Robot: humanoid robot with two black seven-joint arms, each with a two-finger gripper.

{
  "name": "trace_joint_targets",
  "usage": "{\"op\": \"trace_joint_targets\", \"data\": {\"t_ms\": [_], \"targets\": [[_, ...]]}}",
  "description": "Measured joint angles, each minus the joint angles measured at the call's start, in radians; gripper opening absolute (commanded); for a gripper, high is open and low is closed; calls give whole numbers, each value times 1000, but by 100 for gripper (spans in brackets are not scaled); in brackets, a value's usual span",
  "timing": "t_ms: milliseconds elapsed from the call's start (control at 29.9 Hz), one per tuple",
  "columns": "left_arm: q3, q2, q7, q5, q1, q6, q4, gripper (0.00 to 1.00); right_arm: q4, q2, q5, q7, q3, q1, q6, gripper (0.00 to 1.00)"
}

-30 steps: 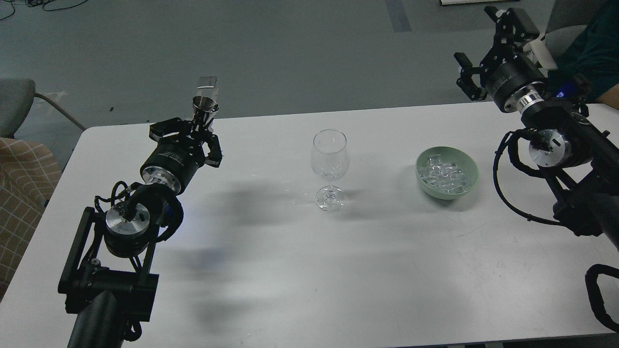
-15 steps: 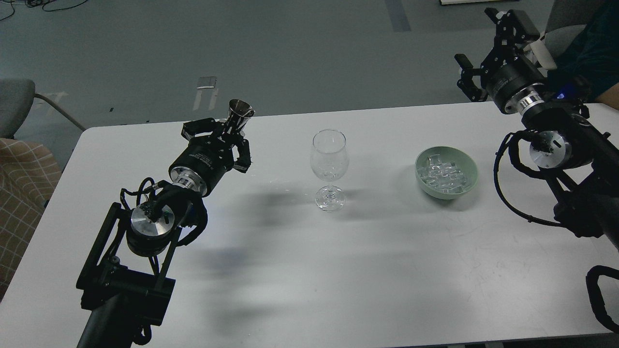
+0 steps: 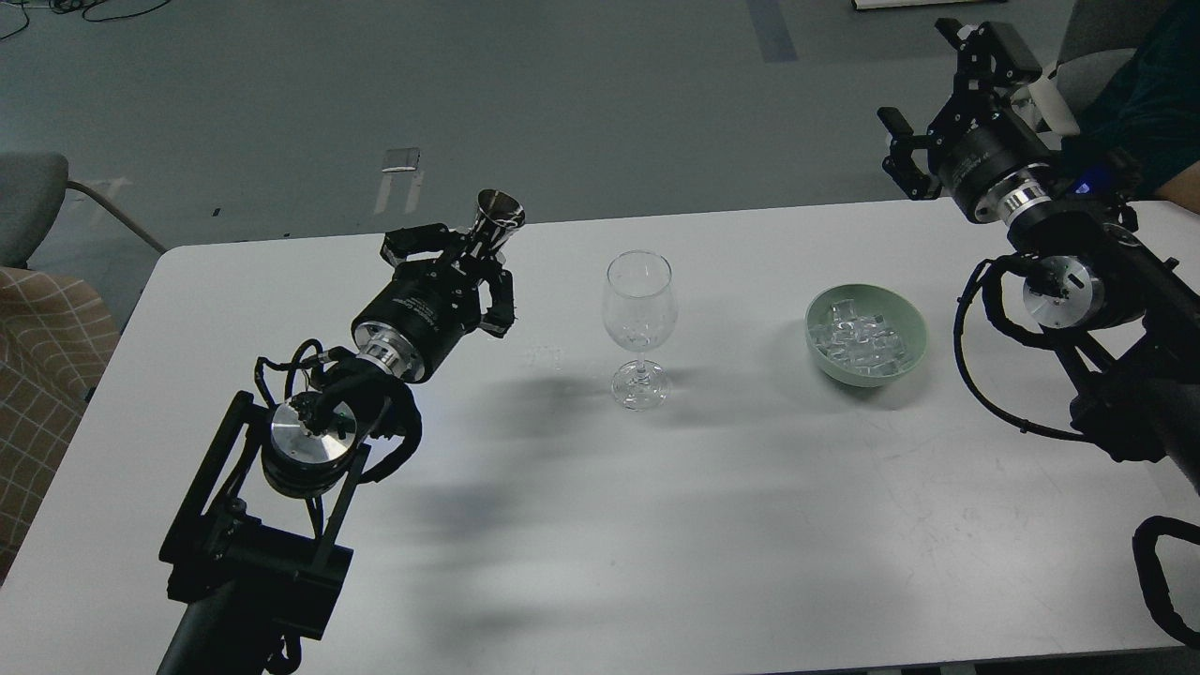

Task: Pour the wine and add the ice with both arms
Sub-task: 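Lift the jigger with the left gripper and carry it toward the wine glass, then tilt the jigger over the wine glass with the left gripper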

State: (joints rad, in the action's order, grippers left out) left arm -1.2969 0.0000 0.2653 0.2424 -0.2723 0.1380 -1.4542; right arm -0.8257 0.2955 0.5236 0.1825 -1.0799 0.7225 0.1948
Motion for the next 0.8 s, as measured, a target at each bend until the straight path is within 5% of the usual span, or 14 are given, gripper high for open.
{"op": "trace_joint_targets", "data": {"t_ms": [802], "targets": [[114,0,-5,5,-24,18,-39,0,0,-3,2,1,0,-10,0,100]]}}
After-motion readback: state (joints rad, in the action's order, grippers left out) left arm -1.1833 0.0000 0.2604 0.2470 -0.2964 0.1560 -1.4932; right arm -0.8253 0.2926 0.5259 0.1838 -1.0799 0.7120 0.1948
